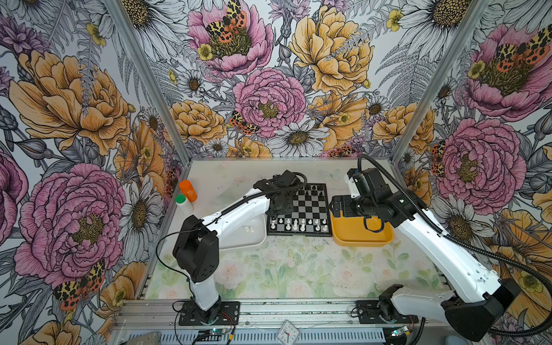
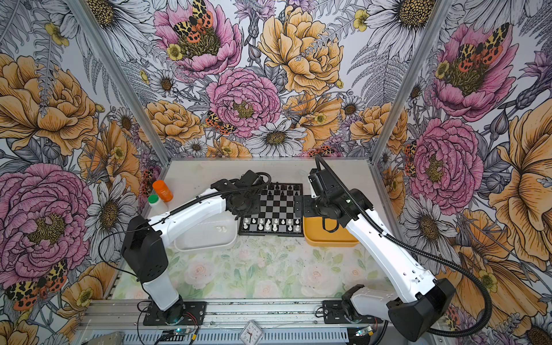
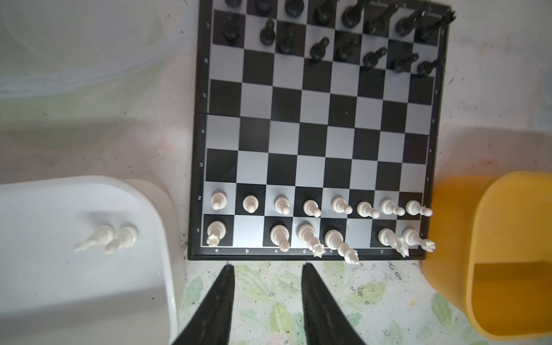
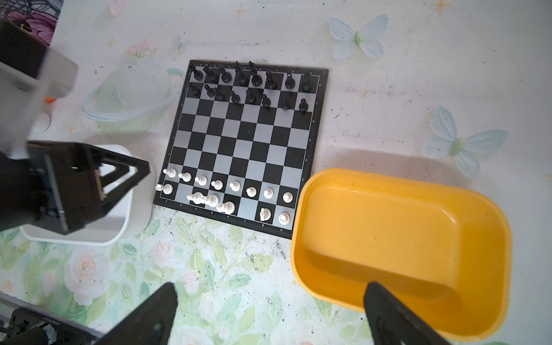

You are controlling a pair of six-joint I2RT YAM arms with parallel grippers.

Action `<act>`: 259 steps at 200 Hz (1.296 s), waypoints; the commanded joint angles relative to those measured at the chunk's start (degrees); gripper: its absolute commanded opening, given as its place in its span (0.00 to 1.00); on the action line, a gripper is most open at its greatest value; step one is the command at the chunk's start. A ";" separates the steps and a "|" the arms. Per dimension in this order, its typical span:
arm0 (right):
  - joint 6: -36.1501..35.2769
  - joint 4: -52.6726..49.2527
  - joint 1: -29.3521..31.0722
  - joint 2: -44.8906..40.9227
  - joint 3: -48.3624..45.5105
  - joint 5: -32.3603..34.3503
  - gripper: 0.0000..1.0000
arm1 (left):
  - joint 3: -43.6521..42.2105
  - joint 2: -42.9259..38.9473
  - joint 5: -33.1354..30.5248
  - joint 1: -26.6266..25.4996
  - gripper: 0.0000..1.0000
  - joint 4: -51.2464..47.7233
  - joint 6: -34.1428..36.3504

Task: Set up the chess pieces on the board
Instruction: 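Swing the left gripper back over the white tray, then lower the left gripper into the white tray and close on a white pawn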

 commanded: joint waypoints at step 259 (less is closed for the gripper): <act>-1.70 6.00 0.49 13.31 10.68 -5.45 1.00 | -21.72 -7.62 4.96 15.19 0.41 6.44 -2.74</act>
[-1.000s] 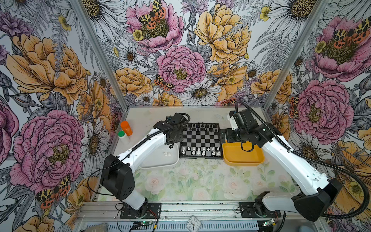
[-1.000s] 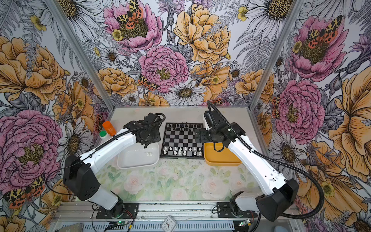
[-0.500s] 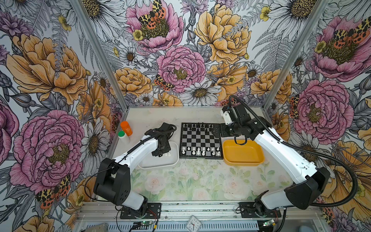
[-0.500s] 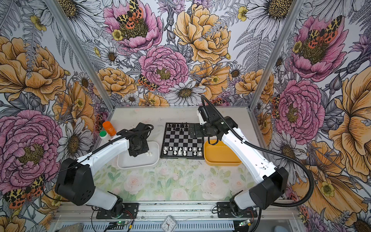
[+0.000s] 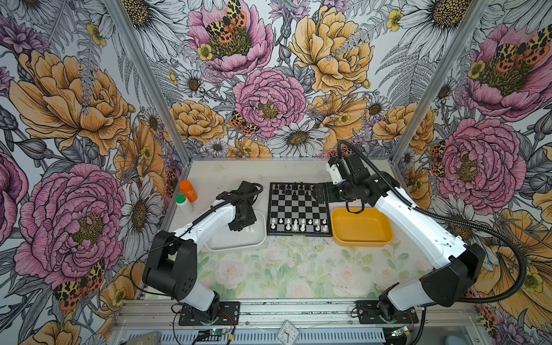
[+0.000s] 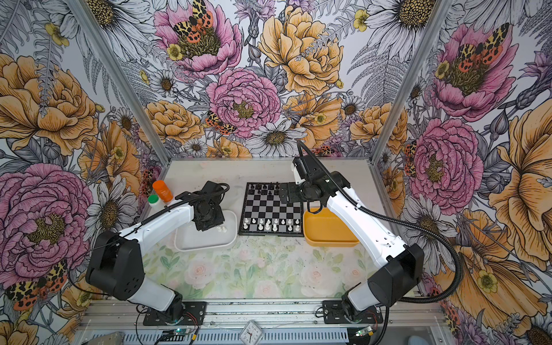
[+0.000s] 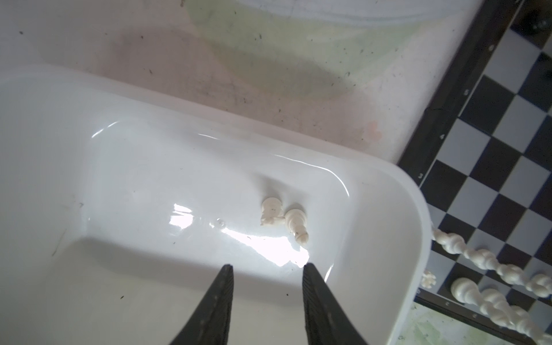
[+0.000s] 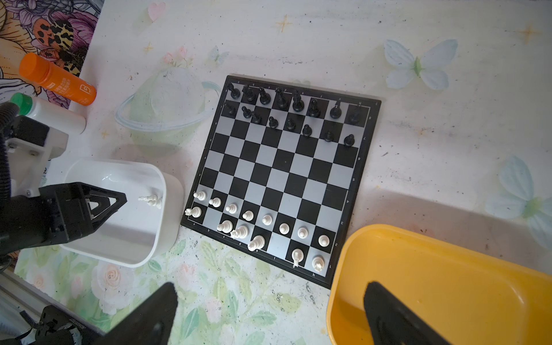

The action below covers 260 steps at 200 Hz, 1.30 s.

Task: Set up the chess pieces on the board
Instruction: 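Lower the left gripper into the white tray and close on a white pawn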

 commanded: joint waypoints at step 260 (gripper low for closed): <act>0.92 1.41 0.01 -2.09 -1.67 2.14 1.00 | 1.62 9.40 1.64 -3.48 0.37 4.29 -0.18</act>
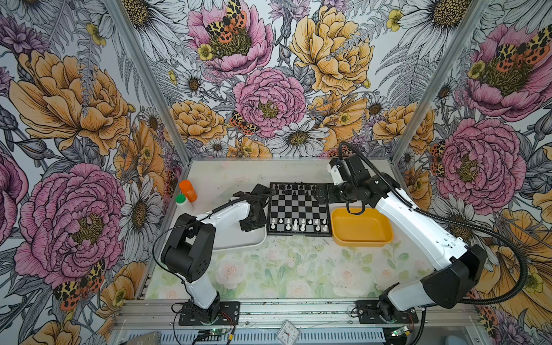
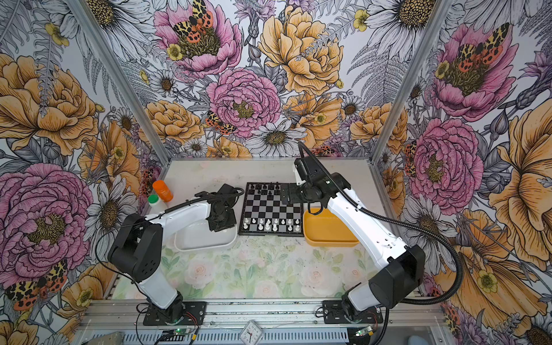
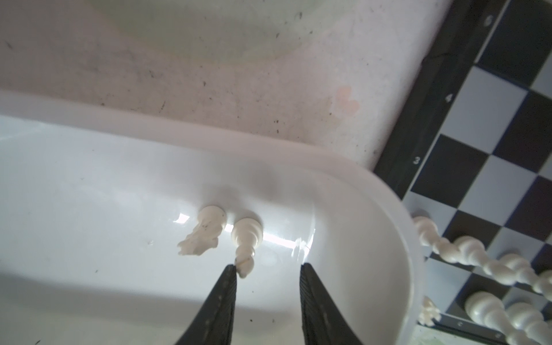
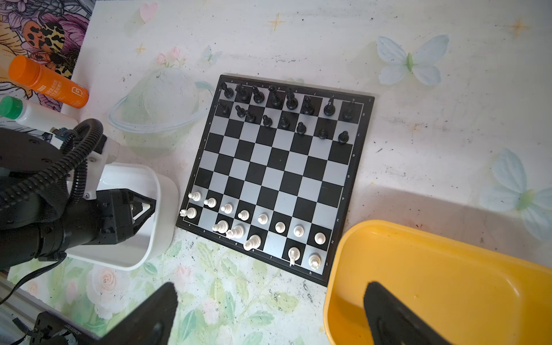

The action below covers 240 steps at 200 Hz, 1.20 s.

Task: Set up the chess pieces on the board
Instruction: 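Lower the left gripper into the white tray and close on a white pawn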

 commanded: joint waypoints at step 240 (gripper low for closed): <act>-0.02 0.90 -0.41 -0.75 0.23 0.52 1.00 | -0.95 2.07 -0.73 1.92 0.28 1.36 0.89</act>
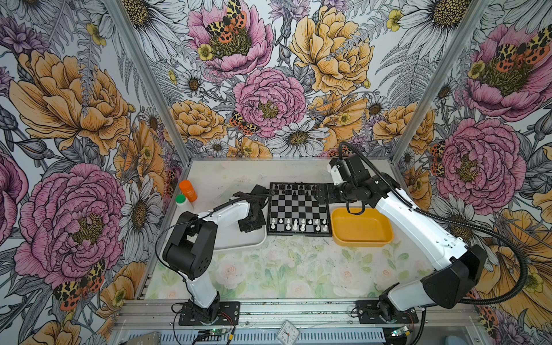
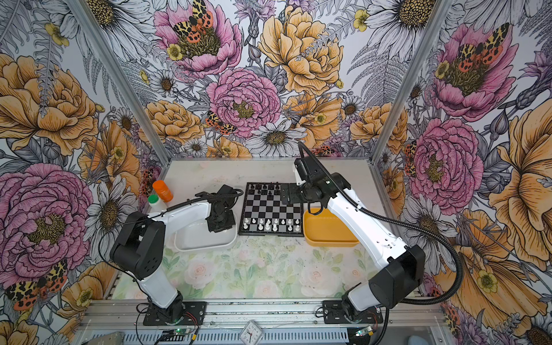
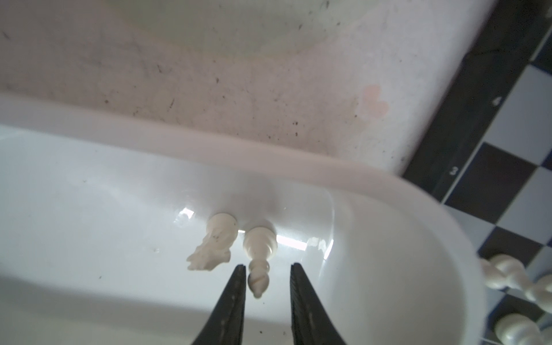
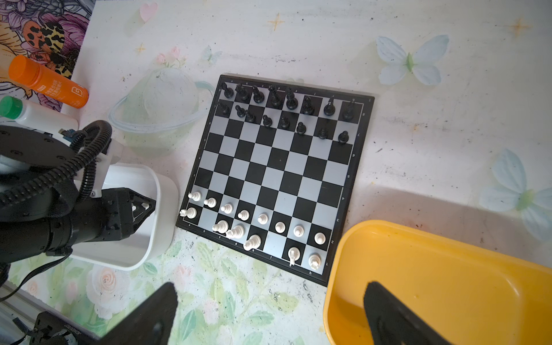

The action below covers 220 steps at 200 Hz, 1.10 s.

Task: Set up the chess pieces on the board
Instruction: 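Lower the left gripper into the white tray and close on a white pawn, then lift the pawn with the left gripper and carry it over the board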

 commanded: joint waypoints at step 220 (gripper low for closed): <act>0.46 1.01 -0.30 -0.79 0.27 0.56 1.00 | 2.32 -0.78 -0.29 1.15 0.08 -0.07 2.27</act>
